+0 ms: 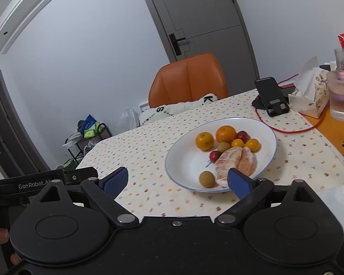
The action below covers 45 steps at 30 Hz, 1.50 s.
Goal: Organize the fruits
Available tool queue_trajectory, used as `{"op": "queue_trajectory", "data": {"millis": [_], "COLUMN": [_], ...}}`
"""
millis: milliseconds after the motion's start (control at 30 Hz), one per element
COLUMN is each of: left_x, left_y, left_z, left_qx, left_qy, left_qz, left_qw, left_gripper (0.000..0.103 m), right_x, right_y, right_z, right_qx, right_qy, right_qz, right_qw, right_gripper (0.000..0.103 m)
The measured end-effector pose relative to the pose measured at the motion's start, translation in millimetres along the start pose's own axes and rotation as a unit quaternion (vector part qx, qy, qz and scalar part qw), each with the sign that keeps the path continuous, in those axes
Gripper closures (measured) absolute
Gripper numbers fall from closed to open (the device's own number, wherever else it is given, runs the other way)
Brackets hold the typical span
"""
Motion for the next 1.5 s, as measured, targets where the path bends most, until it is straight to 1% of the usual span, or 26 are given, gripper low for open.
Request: {"op": "queue_trajectory", "data": {"millis": [67, 100, 200, 333, 400, 733, 1033, 1300, 1500], "left_x": [3.8, 5.5, 9.0, 9.1, 9.6, 16.0, 14.2, 16.2, 22.3], "left_y": [-1.4, -2.2, -5.2, -9.3, -11.1, -16.2, -15.9, -20.8, -25.2], "left_z": [-5.5, -8.3, -16.9, -28.8, -35.0, -67.5, -96.8, -120.7, -134.7], "left_qx": [0.004, 0.005, 0.009, 0.010, 0.010, 0.001, -0.014, -0.014, -0.015], "left_qy": [0.001, 0.001, 0.003, -0.006, -0.006, -0.009, -0.022, -0.026, -0.028], "left_qz": [-0.004, -0.005, -0.005, 0.003, 0.006, 0.007, 0.014, 0.028, 0.027], "left_qw": [1.0000, 1.0000, 0.9999, 0.9999, 0.9999, 0.9999, 0.9996, 0.9991, 0.9991], "left_gripper": [0.005, 0.005, 0.005, 0.005, 0.000, 0.000, 0.000, 0.000, 0.000], "right_x": [5.8, 8.4, 15.3, 22.1, 24.7, 34.4, 43.2, 52.7, 62.0], "right_y": [-0.6, -0.9, -2.3, -4.9, -5.6, -7.2, -8.0, -7.4, -8.2], "right_z": [-4.7, -7.0, -12.9, -20.3, -24.7, -50.9, -74.4, -96.3, -107.6], "right_qx": [-0.001, -0.001, 0.002, 0.012, 0.014, 0.015, 0.013, 0.008, 0.009], "right_qy": [0.002, 0.003, 0.006, 0.012, 0.015, 0.014, 0.015, 0.016, 0.019], "right_qz": [-0.004, -0.005, -0.009, -0.004, -0.004, -0.020, -0.039, -0.053, -0.071], "right_qw": [1.000, 1.000, 1.000, 1.000, 1.000, 1.000, 0.999, 0.998, 0.997], "right_gripper": [0.001, 0.000, 0.000, 0.000, 0.000, 0.000, 0.000, 0.000, 0.000]}}
Point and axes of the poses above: each gripper's, at about its wrist camera, not at the fingertips, and z roughly the way its jaws point, x to its left, y to its top, the point moved 8 cm from there along z, roughly the way its jaws point, and after that the axes turned 5 degrees about -y, right-handed, at the moved point
